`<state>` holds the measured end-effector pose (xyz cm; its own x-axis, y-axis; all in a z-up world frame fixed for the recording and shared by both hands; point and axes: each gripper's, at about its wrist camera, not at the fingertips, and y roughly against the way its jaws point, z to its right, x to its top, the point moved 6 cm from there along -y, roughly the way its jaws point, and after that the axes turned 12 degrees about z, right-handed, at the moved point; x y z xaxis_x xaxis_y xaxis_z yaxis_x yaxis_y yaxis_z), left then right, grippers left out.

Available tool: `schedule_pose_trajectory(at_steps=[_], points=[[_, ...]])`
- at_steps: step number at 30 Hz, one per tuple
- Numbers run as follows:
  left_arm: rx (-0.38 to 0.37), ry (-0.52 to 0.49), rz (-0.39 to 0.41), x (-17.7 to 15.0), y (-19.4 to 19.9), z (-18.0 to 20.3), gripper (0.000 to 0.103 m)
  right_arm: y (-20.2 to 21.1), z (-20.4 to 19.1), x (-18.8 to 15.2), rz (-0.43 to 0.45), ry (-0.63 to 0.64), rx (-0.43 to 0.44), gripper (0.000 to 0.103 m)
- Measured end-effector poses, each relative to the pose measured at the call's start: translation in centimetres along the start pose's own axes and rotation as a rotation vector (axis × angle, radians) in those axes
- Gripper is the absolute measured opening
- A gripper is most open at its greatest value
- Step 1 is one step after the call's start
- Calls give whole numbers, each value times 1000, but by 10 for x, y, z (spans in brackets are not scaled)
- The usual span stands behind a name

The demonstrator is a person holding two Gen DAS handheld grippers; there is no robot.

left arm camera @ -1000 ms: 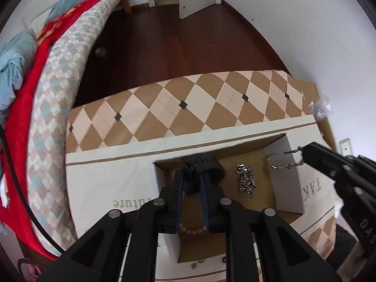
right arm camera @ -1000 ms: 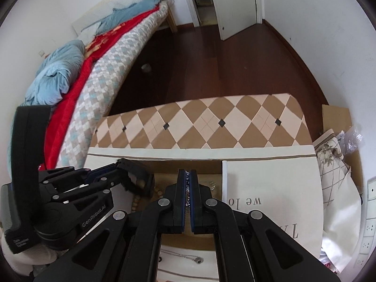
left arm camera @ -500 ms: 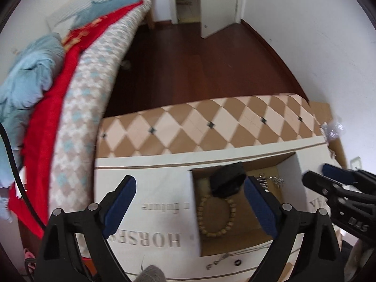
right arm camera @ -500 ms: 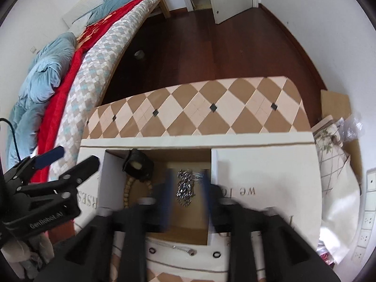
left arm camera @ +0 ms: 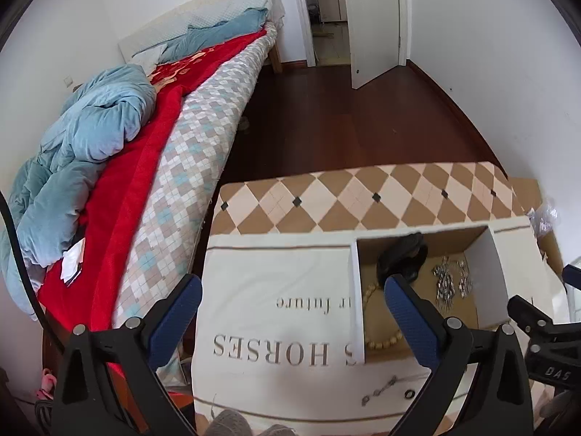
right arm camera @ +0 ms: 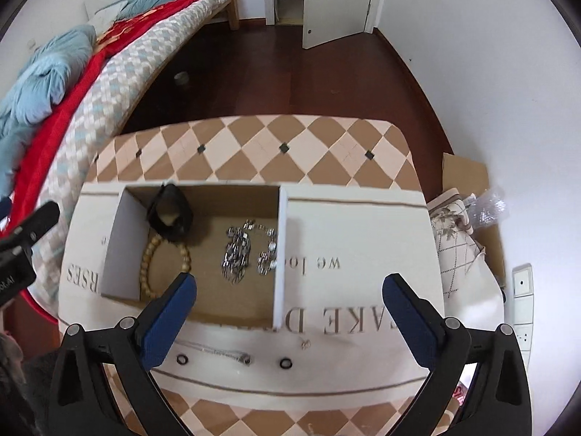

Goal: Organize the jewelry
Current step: 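Carry the watch and necklace into the white box and open both grippers, then withdraw both grippers up from the box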

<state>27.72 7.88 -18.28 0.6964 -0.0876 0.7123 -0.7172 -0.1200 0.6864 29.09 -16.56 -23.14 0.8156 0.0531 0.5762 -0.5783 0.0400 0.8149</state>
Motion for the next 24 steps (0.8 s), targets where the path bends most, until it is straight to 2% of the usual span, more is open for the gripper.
schedule_pose_trajectory(at_steps=[5, 14, 24], points=[[0, -8, -12, -16, 10, 3, 102, 14, -6, -11, 35, -4, -12, 103], [-40, 37, 21, -26, 48, 3, 102, 52, -10, -15, 93, -12, -2, 103], [-46, 54, 104, -23, 107, -5, 102, 114, -15, -21, 189, -24, 21, 103]])
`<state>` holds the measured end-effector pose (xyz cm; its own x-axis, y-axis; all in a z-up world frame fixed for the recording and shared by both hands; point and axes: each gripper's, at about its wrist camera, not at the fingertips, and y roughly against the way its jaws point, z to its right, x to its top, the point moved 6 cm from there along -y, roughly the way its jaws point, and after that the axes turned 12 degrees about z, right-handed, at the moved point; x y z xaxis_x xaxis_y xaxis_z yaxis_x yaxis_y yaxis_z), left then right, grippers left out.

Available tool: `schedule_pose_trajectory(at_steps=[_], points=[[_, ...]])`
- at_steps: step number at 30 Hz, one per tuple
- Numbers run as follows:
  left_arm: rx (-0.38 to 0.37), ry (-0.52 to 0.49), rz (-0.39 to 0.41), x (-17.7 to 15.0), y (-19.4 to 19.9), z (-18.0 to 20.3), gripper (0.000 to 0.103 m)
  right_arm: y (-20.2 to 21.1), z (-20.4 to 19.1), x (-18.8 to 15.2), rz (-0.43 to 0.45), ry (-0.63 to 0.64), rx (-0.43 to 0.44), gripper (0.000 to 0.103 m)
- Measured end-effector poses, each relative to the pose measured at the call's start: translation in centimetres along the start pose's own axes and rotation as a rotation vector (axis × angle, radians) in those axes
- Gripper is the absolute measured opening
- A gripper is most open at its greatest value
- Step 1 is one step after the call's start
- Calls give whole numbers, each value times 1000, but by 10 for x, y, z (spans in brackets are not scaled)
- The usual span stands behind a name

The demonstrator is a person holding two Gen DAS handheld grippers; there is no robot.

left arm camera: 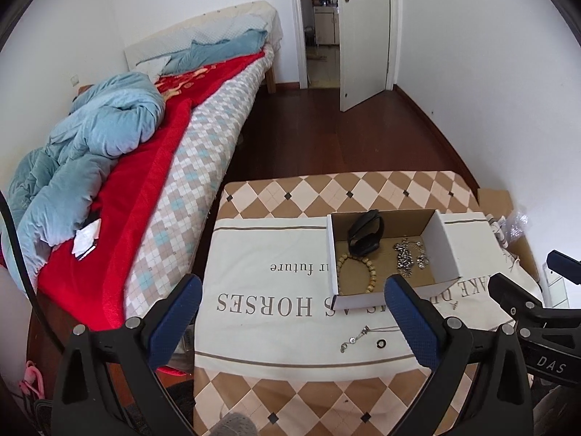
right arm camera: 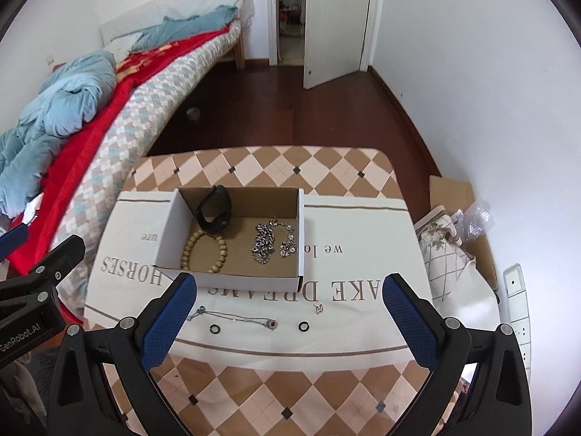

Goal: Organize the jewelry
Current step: 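Withdraw both grippers up from the box, then grasp the small silver ring with the right gripper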

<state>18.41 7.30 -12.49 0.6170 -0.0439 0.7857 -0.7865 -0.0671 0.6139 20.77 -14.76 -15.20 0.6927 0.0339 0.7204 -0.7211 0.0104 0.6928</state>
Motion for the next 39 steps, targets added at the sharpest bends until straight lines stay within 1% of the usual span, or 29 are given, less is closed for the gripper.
schedule_pose_trajectory(at_steps=[8, 15, 19, 22, 25, 26, 28, 30, 31, 32, 33, 36, 37, 39], points=[[-9, 0, 60, 9, 44, -2, 102, 55, 1, 10, 87, -7, -5, 103], [-7, 18, 99, 11, 75, -5, 102, 92, 3, 13, 137, -19, -5, 103], [35, 52, 108, 8, 85, -9, 102, 103, 4, 12, 148, -36, 11, 103], [72, 71, 123, 3, 84, -15, 102, 106, 7, 8, 170, -62, 28, 103], [95, 91, 117, -7, 71, -20, 102, 91, 19, -6, 144, -91, -2, 103], [100, 98, 115, -10, 65, -21, 102, 80, 24, -14, 121, -108, -6, 103], [111, 108, 92, -22, 47, -23, 102, 61, 31, -28, 88, -126, -1, 98], [108, 108, 71, -31, 32, -22, 102, 33, 34, -48, 26, -138, 10, 71], [122, 101, 45, -39, 23, -22, 102, 21, 35, -56, -4, -144, 14, 69], [135, 90, 22, -45, 13, -22, 102, 5, 35, -67, -33, -161, 43, 69], [162, 71, 1, -54, 1, -22, 102, -5, 34, -75, -47, -169, 54, 69], [254, 21, -29, -70, -21, -28, 102, -39, 29, -94, -85, -179, 83, 69], [281, 7, -48, -77, -30, -31, 102, -49, 28, -99, -95, -182, 82, 69], [303, 2, -96, -89, -47, -37, 102, -70, 21, -107, -119, -181, 91, 69]])
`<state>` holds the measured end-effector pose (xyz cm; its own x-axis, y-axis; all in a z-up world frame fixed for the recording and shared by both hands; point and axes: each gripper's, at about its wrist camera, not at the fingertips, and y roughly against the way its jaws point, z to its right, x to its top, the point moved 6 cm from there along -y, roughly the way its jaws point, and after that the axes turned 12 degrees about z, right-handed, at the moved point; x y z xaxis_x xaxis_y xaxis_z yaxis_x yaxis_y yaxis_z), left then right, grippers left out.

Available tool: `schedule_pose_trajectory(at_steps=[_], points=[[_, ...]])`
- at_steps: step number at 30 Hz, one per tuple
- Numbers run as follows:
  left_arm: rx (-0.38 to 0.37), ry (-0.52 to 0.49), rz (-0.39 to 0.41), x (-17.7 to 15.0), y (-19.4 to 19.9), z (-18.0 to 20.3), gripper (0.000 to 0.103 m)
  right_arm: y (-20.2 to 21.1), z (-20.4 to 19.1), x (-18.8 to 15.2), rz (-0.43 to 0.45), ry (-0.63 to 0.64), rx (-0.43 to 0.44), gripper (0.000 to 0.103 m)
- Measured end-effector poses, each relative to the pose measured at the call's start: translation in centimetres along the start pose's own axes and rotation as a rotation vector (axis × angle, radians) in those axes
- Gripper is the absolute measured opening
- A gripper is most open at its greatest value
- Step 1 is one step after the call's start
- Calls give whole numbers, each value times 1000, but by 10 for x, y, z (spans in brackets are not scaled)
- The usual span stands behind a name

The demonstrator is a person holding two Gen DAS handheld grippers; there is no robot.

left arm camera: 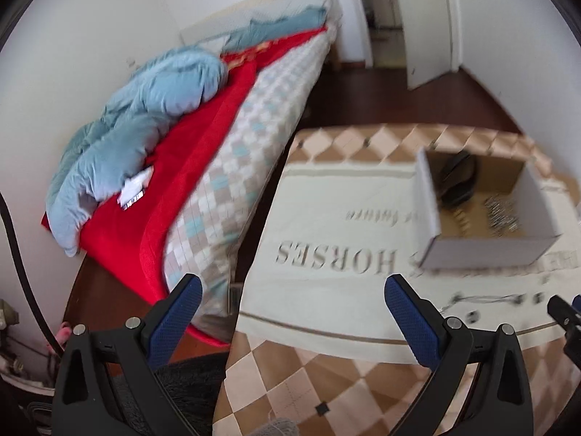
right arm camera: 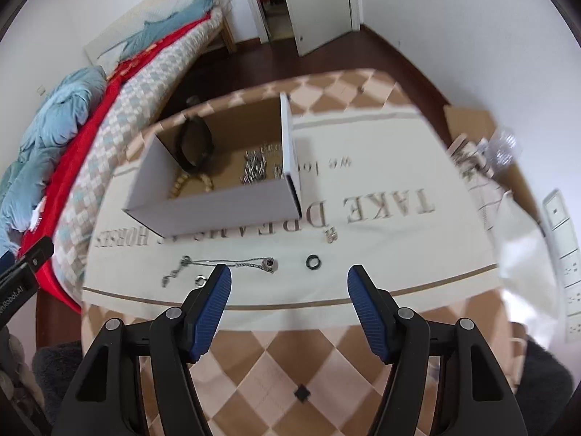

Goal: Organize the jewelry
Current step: 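Grasp the small silver ring with the right gripper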

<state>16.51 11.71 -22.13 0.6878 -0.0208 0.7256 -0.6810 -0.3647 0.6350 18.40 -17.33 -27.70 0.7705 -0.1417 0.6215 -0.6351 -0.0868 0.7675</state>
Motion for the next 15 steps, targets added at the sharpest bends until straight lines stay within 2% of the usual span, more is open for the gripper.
schedule_pose_trajectory(at_steps=[5, 7, 9, 10, 11, 15], points=[[23, -5, -76, -16, -30, -5, 102, -36, -16, -6, -35, 39, 2, 64], [21, -7, -92, -19, -36, -5, 102, -48, -22, -10, -52, 67, 1, 57], [21, -9, -104, -21, -41, -5, 102, -59, -28, -17, -68, 113, -17, 37], [16, -9, -108, -21, -43, -5, 102, -58, -30, -17, -49, 135, -27, 32], [6, -8, -113, -21, -43, -3, 102, -59, -32, -19, -52, 154, -33, 12], [-52, -20, -123, -22, -39, 11, 102, -47, -25, -15, -17, 107, -25, 12]])
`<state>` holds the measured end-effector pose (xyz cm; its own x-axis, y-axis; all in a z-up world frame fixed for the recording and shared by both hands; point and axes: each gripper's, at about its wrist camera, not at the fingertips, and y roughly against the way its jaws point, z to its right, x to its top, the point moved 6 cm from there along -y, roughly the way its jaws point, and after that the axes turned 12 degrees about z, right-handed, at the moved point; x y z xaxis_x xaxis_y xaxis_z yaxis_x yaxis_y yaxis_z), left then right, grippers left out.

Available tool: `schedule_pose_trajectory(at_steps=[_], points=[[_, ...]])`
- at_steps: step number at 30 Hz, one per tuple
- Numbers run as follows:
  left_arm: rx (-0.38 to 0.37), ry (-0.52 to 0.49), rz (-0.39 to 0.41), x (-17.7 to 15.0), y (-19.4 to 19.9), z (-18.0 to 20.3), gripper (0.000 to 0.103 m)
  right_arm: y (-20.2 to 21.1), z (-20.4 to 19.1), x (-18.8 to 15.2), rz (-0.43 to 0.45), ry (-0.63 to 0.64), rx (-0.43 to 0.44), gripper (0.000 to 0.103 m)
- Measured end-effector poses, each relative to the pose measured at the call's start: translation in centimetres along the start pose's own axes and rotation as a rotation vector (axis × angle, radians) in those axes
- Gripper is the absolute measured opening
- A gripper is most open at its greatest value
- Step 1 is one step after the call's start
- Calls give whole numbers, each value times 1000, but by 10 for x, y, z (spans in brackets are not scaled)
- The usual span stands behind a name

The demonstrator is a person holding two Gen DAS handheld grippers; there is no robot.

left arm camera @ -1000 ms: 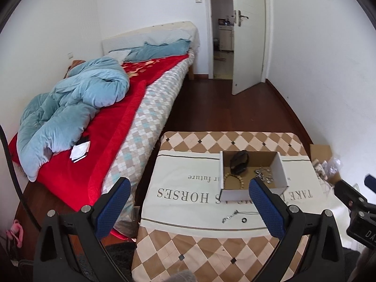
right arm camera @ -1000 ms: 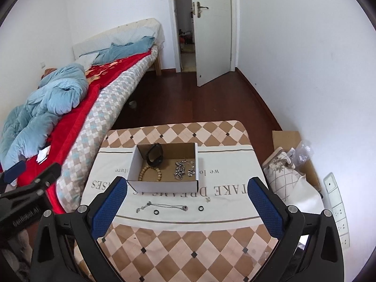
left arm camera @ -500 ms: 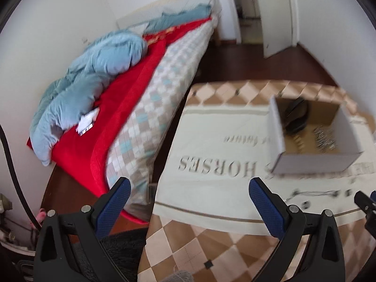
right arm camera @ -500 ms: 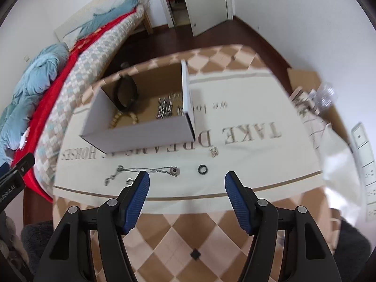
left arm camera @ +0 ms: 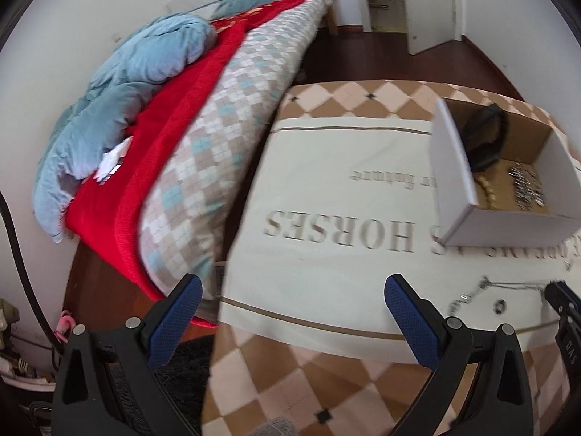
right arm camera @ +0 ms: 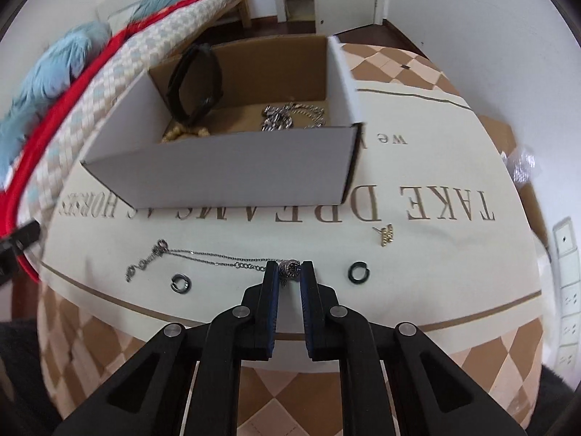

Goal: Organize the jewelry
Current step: 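Grasp the small silver ring with the right gripper, then grasp the small black ring with the left gripper while the right gripper holds the silver ring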

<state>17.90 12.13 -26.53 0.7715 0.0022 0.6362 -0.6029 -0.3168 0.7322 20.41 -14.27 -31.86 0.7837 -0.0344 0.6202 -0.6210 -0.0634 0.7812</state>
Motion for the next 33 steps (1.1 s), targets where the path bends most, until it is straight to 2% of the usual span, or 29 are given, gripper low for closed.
schedule_pose_trajectory(at_steps=[3, 8, 10, 16, 22, 24, 25, 26, 28, 30, 31, 33], points=[[-72, -17, -22, -5, 5, 21, 102, 18, 12, 7, 28, -55, 11, 12], [-227, -65, -87, -24, 9, 75, 102, 45, 36, 18, 85, -93, -35, 12], [-266, -74, -112, -31, 9, 94, 102, 48, 46, 20, 91, -105, -53, 12], [-315, -91, -148, -37, 3, 131, 98, 57, 78, 18, 102, -143, -95, 12], [-343, -114, -142, -32, 0, 152, 93, 55, 94, 14, 95, -169, -115, 12], [-359, -123, -146, -32, -1, 157, 79, 52, 97, 12, 89, -177, -118, 12], [-368, -128, -156, -33, -2, 160, 65, 51, 98, 12, 88, -182, -120, 12], [-377, -132, -166, -34, -4, 163, 57, 50, 98, 11, 86, -186, -121, 12], [-390, -128, -157, -33, -2, 165, 51, 48, 100, 11, 85, -193, -122, 12], [-398, -137, -149, -31, 0, 167, 37, 47, 100, 11, 83, -196, -122, 12], [-400, -141, -142, -30, 1, 167, 25, 46, 100, 12, 83, -197, -122, 12], [-403, -149, -139, -27, 2, 168, 14, 45, 100, 11, 80, -199, -121, 12]])
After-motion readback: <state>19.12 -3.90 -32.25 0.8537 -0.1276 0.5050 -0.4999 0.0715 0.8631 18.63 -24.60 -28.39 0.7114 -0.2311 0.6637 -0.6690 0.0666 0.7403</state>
